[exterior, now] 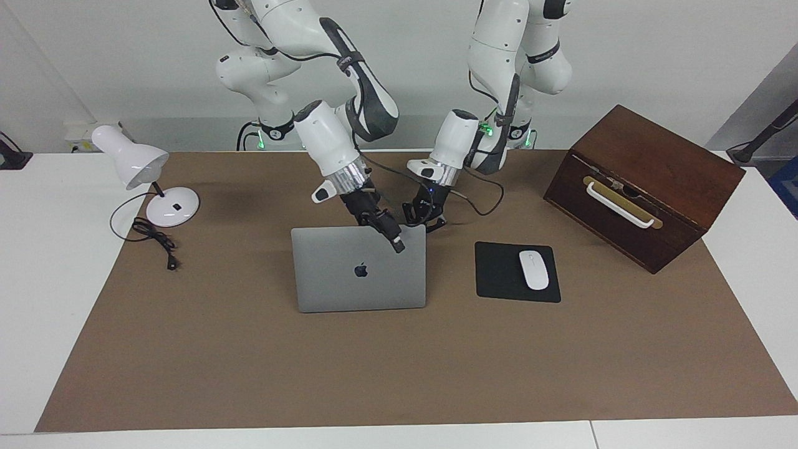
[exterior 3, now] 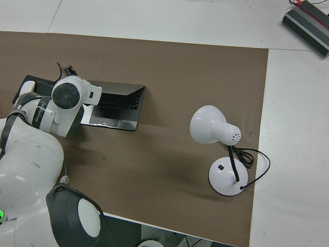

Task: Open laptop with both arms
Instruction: 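Push the laptop lid up and away with the right gripper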

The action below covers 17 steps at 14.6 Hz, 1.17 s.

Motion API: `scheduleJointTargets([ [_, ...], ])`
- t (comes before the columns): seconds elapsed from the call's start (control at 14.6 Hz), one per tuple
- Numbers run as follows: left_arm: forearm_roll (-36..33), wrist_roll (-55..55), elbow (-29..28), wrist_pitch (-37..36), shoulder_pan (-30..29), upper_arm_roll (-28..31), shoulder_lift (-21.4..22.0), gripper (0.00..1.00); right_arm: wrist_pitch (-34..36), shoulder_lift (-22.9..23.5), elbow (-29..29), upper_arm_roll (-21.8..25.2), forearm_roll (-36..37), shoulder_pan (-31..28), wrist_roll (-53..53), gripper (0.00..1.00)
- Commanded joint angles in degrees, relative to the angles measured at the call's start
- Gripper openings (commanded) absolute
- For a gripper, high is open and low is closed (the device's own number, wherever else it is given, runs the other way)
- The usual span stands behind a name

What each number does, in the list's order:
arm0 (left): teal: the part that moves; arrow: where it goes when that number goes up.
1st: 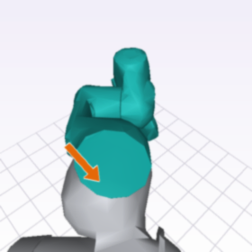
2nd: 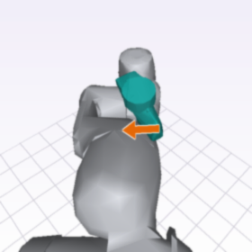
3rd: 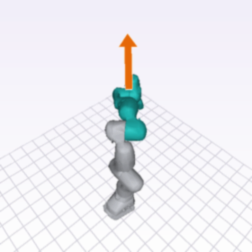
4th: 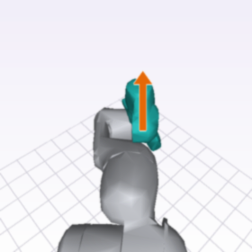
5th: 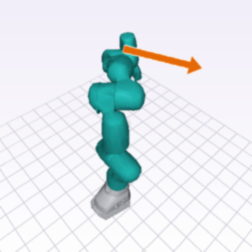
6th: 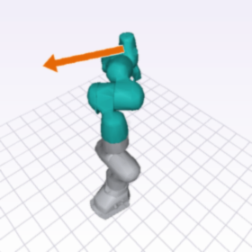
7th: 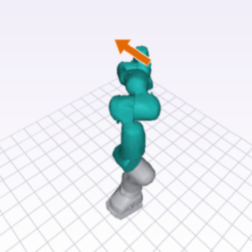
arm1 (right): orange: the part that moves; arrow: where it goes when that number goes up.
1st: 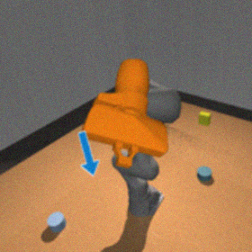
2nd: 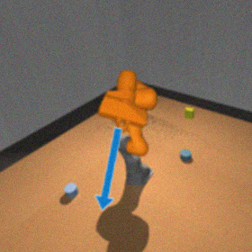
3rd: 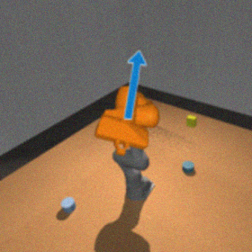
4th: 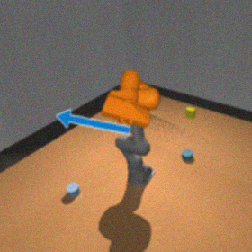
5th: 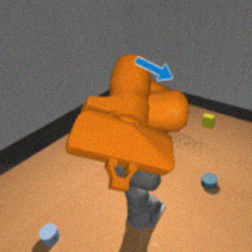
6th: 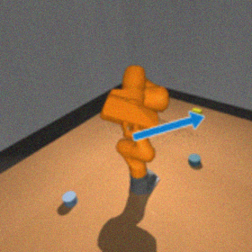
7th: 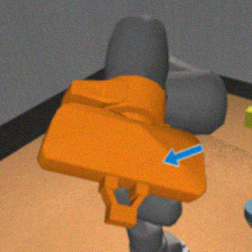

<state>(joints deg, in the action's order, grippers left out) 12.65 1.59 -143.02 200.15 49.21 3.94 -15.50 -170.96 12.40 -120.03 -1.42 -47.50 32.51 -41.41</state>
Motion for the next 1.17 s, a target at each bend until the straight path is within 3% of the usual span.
scheduleJointTargets([
  [0.0,1.2,0.1,0.6,0.7,1.2,0.7,-2.9,0.0,3.3,3.6,5.2,0.0,-1.4,-1.0,-0.8,0.99],
  [0.21,1.2,0.1,0.6,0.7,1.2,0.7,-2.9,0.0,5.8,3.9,6.6,0.2,-0.8,-1.9,-0.9,0.99],
  [0.41,1.2,0.1,0.6,0.7,1.2,0.7,-2.9,0.0,12.6,4.3,9.1,0.5,1.5,-3.6,-1.4,0.98],
  [0.69,1.2,0.2,0.6,0.7,1.2,0.7,-2.9,0.0,19.8,5.4,14.2,0.2,15.1,-7.1,-11.0,0.98],
  [1.1,1.2,0.2,0.6,0.7,1.2,0.7,-2.9,0.0,28.7,7.3,21.8,-0.1,23.2,-11.2,-10.6,0.98],
])
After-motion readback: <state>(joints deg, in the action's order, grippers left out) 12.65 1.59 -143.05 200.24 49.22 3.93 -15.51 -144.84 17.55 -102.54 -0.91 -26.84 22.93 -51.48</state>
